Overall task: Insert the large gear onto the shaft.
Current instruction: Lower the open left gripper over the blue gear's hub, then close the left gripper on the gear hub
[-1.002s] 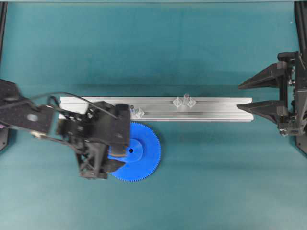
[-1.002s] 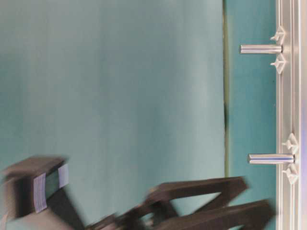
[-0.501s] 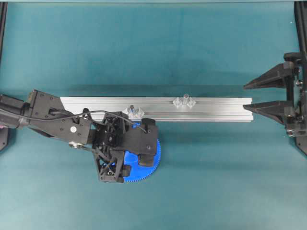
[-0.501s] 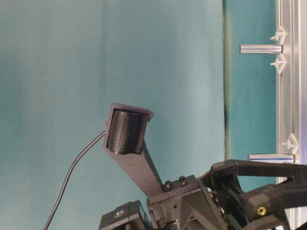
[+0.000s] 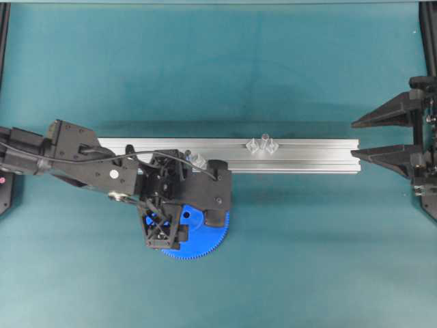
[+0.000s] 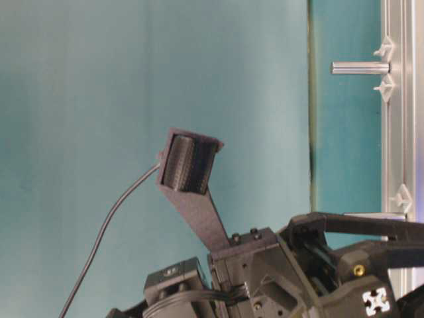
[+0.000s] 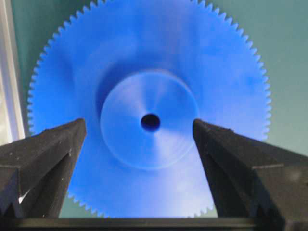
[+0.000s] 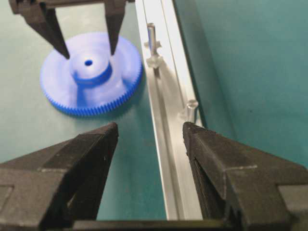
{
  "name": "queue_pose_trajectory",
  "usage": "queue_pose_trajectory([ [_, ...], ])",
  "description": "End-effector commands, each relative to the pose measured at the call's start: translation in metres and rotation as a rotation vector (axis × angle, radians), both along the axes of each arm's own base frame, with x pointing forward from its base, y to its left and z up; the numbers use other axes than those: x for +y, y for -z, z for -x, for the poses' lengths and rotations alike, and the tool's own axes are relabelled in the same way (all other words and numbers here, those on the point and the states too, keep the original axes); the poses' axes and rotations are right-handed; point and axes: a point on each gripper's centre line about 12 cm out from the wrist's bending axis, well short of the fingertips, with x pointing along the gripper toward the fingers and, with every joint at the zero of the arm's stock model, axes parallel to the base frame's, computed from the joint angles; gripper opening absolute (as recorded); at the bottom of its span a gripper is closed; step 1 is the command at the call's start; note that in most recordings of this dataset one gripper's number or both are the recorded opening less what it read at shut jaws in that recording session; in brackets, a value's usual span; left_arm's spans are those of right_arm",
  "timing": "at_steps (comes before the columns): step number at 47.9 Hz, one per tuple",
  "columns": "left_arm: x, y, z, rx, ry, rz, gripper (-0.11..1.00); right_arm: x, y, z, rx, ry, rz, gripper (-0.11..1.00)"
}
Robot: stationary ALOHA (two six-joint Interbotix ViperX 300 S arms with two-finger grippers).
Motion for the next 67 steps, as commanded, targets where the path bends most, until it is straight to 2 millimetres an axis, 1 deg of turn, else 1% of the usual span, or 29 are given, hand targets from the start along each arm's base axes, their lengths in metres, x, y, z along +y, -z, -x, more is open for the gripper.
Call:
queue_pose_trajectory([
  [1, 0.0, -0.011, -0.006, -0.029, 0.0, 0.002, 0.93, 0.0, -0.003, -0.001, -0.011, 0.002, -0.008, 0.67],
  [14, -0.001, -0.006, -0.003, -0.002, 0.003, -0.002, 0.93, 0.0, -0.002, -0.001, -0.01, 0.002, -0.006, 0.67],
  [22, -0.002, -0.007, -0.007, -0.008, 0.004, -0.002, 0.93, 0.0, -0.002, -0.001, -0.01, 0.002, -0.006, 0.67],
  [28, -0.002, -0.003, -0.008, 0.0, -0.002, 0.001, 0.93, 0.0, -0.002, -0.001, -0.01, 0.002, -0.008, 0.67],
  [40, -0.008, 0.002, -0.008, 0.011, 0.007, 0.001, 0.93, 0.0, -0.002, -0.001, -0.01, 0.002, -0.008, 0.67],
  [45, -0.009, 0.005, -0.009, 0.019, 0.005, 0.002, 0.93, 0.001, -0.001, 0.0, -0.007, 0.0, -0.008, 0.67],
  [67, -0.009, 0.01, -0.009, 0.025, -0.005, 0.006, 0.93, 0.001, -0.002, 0.0, -0.011, 0.0, -0.008, 0.67],
])
